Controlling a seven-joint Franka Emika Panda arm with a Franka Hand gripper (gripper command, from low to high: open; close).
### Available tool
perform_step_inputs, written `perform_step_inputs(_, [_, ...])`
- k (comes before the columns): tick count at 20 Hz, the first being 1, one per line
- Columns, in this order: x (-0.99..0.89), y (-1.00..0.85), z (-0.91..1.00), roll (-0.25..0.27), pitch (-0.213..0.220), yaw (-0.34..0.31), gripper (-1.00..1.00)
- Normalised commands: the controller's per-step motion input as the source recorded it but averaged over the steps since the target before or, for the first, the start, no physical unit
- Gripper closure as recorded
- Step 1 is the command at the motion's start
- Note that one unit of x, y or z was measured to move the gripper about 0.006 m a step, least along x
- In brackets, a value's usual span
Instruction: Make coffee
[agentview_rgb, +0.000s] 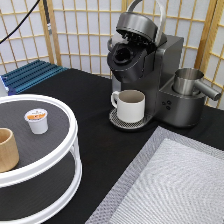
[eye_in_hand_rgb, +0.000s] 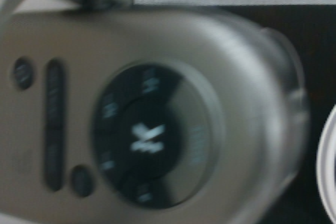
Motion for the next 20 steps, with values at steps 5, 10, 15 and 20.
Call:
perform_step_inputs(5, [0.00, -1.00, -0.13, 0.115, -0.091, 0.000, -1.00])
perform_step_inputs(10, [-0.15, -1.00, -0.48, 0.061, -0.001, 0.000, -1.00])
perform_step_inputs(15, [-0.36, -0.39, -0.78, 0.004, -0.084, -0.232, -1.00])
perform_step_inputs(20, [-0.03, -0.03, -0.57, 0.040, -0.150, -0.347, -1.00])
